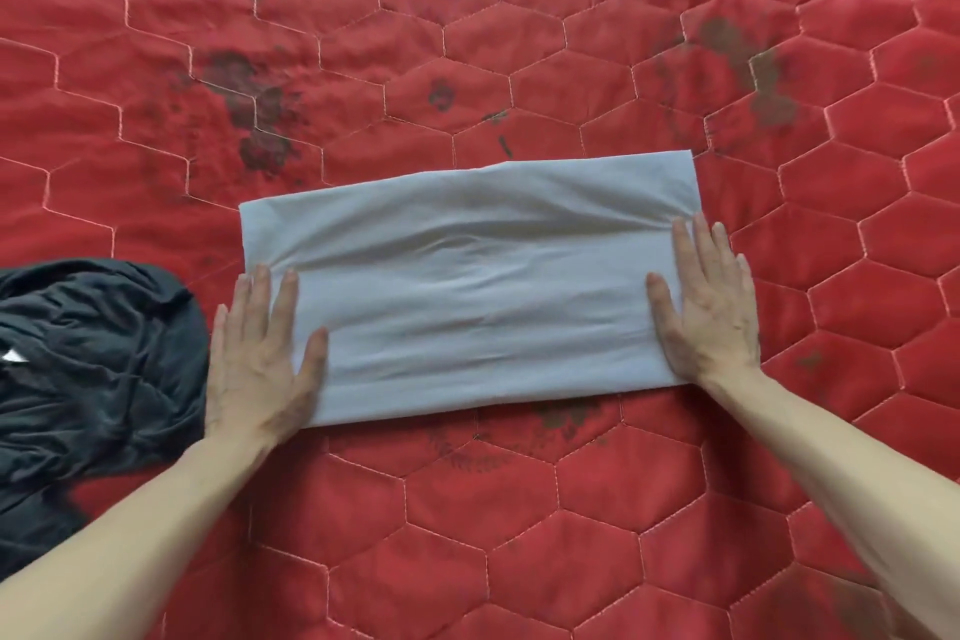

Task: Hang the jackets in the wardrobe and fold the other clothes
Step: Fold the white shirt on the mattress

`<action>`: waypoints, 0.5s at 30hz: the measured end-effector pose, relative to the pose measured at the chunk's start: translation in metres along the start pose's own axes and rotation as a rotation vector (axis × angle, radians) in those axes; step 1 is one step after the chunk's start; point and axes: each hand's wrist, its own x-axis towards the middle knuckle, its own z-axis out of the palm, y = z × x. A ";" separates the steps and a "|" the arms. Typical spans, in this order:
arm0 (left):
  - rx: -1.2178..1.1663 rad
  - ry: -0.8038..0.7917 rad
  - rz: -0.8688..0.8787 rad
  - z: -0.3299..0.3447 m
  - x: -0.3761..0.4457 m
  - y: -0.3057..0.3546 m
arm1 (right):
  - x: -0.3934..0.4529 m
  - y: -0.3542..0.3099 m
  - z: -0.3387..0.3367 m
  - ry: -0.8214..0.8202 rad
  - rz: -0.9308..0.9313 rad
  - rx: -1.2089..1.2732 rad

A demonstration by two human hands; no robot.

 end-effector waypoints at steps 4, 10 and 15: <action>0.084 0.017 0.047 -0.013 0.011 0.006 | 0.003 -0.008 -0.006 -0.003 0.020 -0.124; 0.038 0.091 0.428 -0.002 0.063 0.123 | 0.029 -0.118 0.005 0.085 -0.498 -0.062; 0.089 0.048 0.350 0.014 0.107 0.158 | 0.065 -0.145 0.025 -0.028 -0.367 -0.048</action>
